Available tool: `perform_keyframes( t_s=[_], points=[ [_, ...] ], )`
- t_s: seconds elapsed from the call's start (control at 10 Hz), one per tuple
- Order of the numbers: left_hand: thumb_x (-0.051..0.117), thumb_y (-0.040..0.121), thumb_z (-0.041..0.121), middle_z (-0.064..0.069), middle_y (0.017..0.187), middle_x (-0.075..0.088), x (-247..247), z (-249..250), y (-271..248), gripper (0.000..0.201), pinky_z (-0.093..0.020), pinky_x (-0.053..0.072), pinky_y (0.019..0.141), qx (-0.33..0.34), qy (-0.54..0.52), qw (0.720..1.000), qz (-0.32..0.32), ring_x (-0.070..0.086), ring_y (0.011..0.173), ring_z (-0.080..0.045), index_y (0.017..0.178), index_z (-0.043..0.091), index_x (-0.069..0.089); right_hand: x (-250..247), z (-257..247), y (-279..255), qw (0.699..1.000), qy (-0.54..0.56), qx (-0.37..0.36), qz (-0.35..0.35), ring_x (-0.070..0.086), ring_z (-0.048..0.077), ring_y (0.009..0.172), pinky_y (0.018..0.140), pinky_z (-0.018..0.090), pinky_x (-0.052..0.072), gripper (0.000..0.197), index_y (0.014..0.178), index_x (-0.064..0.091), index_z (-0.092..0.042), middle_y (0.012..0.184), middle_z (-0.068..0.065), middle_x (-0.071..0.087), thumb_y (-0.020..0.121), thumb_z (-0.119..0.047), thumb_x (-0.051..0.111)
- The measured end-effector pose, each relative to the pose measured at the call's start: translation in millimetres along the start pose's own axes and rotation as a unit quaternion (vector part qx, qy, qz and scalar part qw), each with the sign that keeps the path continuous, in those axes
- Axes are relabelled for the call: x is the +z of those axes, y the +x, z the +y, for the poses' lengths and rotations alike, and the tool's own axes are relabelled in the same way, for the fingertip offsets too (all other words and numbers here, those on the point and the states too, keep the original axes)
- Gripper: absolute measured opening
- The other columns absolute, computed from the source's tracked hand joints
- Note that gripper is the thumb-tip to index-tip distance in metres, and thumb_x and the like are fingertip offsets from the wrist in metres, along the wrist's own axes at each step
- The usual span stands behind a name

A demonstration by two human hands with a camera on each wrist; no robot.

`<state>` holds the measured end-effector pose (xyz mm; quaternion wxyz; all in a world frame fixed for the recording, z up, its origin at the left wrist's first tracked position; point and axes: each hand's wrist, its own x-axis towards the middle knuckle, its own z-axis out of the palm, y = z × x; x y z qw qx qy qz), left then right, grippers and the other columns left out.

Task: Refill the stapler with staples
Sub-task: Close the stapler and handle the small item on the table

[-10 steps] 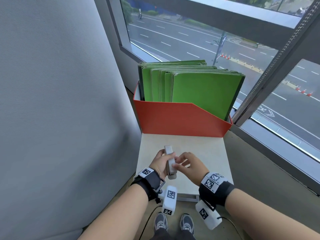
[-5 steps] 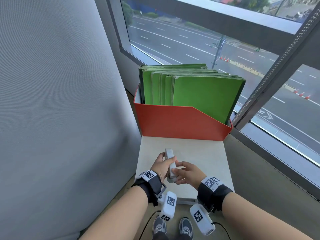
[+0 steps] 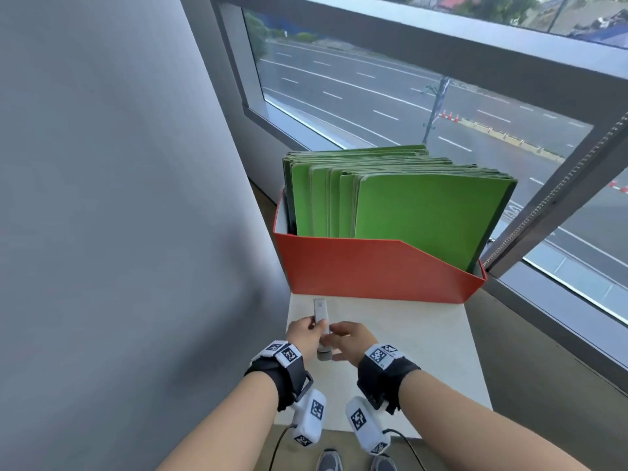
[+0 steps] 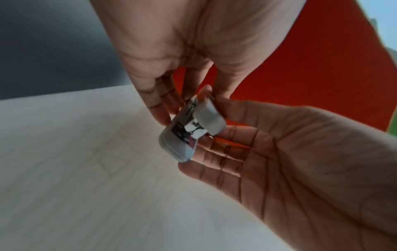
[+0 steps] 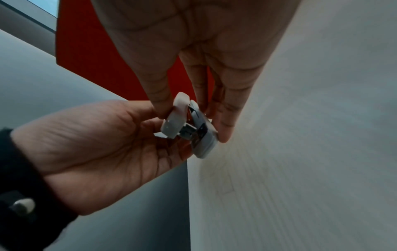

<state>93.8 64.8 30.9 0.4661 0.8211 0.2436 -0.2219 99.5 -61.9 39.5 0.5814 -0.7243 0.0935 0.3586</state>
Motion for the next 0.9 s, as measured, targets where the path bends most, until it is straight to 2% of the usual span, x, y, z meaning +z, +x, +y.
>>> perform_keyframes(
  t_s=[0.1, 0.2, 0.3, 0.4, 0.5, 0.6, 0.7, 0.8, 0.9],
  points=[
    [0.045, 0.093, 0.026, -0.02, 0.1, 0.071, -4.6, -2.8, 13.3, 0.032, -0.032, 0.049, 0.076, 0.002, 0.024, 1.0, 0.001, 0.065, 0.086, -0.032, 0.1, 0.004, 0.066, 7.9, -1.2, 22.3, 0.999, -0.033, 0.015, 0.006, 0.057, 0.025, 0.068, 0.076, 0.051, 0.055, 0.024, 0.081, 0.066, 0.007, 0.072, 0.015, 0.062, 0.07, -0.015, 0.067],
    [0.042, 0.095, 0.021, -0.011, 0.09, 0.063, -9.5, -6.2, 20.9, 0.03, -0.024, 0.039, 0.064, 0.0, 0.041, 0.999, 0.013, 0.057, 0.077, -0.026, 0.1, 0.002, 0.065, 16.4, 2.0, 39.5, 0.998, -0.065, 0.019, 0.003, 0.055, 0.025, 0.066, 0.066, 0.04, 0.05, 0.024, 0.08, 0.067, 0.006, 0.071, 0.015, 0.061, 0.071, -0.016, 0.064],
    [0.042, 0.094, 0.013, -0.01, 0.089, 0.058, -11.2, -6.6, 20.7, 0.026, -0.017, 0.044, 0.045, 0.005, 0.02, 1.0, 0.011, 0.053, 0.061, -0.017, 0.104, 0.003, 0.064, 25.5, 4.5, 43.7, 0.994, -0.102, 0.022, 0.013, 0.055, 0.024, 0.062, 0.067, 0.041, 0.053, 0.012, 0.068, 0.066, -0.008, 0.065, 0.011, 0.062, 0.074, -0.017, 0.063],
    [0.043, 0.092, 0.007, -0.014, 0.083, 0.059, -10.1, -8.2, 22.4, 0.021, -0.016, 0.05, 0.041, -0.007, -0.016, 1.0, 0.019, 0.054, 0.053, -0.014, 0.094, 0.008, 0.064, 29.6, 2.8, 45.1, 0.991, -0.129, 0.012, 0.015, 0.052, 0.023, 0.059, 0.063, 0.033, 0.045, 0.02, 0.062, 0.062, -0.012, 0.056, 0.003, 0.057, 0.082, -0.01, 0.058],
    [0.042, 0.091, 0.008, -0.008, 0.071, 0.052, -10.7, -9.3, 23.9, 0.021, -0.025, 0.055, 0.044, -0.025, -0.028, 0.999, 0.02, 0.055, 0.053, -0.021, 0.088, 0.012, 0.062, 28.9, -0.2, 44.6, 0.987, -0.159, 0.007, 0.0, 0.052, 0.023, 0.069, 0.066, 0.029, 0.04, 0.022, 0.086, 0.068, 0.003, 0.071, 0.01, 0.058, 0.087, -0.009, 0.05],
    [0.043, 0.088, 0.019, -0.009, 0.081, 0.056, -9.4, -13.3, 25.8, 0.025, -0.037, 0.061, 0.064, -0.014, 0.009, 1.0, 0.016, 0.064, 0.072, -0.032, 0.098, 0.012, 0.065, 29.9, 1.5, 43.7, 0.986, -0.164, 0.008, 0.011, 0.053, 0.023, 0.069, 0.064, 0.03, 0.041, 0.018, 0.082, 0.067, -0.006, 0.072, 0.009, 0.058, 0.085, -0.013, 0.052],
    [0.045, 0.082, 0.042, -0.016, 0.103, 0.055, -4.9, -23.6, 30.9, 0.042, -0.044, 0.056, 0.082, -0.017, 0.04, 0.999, 0.018, 0.063, 0.089, -0.036, 0.105, 0.011, 0.06, 26.8, 2.7, 40.3, 0.986, -0.164, 0.015, 0.021, 0.054, 0.024, 0.069, 0.069, 0.039, 0.05, 0.012, 0.08, 0.064, -0.016, 0.075, 0.009, 0.061, 0.084, -0.021, 0.053],
    [0.05, 0.068, 0.069, -0.012, 0.107, 0.056, -0.4, -35.3, 29.7, 0.06, -0.04, 0.054, 0.087, -0.02, 0.035, 0.998, 0.038, 0.062, 0.093, -0.028, 0.101, 0.02, 0.059, 14.8, 6.1, 36.8, 0.986, -0.163, 0.028, 0.011, 0.057, 0.021, 0.082, 0.075, 0.03, 0.046, 0.045, 0.123, 0.057, -0.011, 0.108, 0.011, 0.067, 0.082, -0.032, 0.06],
    [0.056, 0.058, 0.078, -0.004, 0.116, 0.047, 5.6, -53.0, 14.7, 0.071, -0.035, 0.046, 0.097, -0.027, 0.035, 0.998, 0.034, 0.053, 0.108, -0.023, 0.109, 0.028, 0.054, -3.0, 7.8, 23.8, 0.981, -0.189, -0.002, 0.034, 0.057, 0.016, 0.089, 0.082, 0.027, 0.047, 0.046, 0.127, 0.054, -0.011, 0.117, 0.008, 0.066, 0.084, -0.025, 0.063]
  ],
)
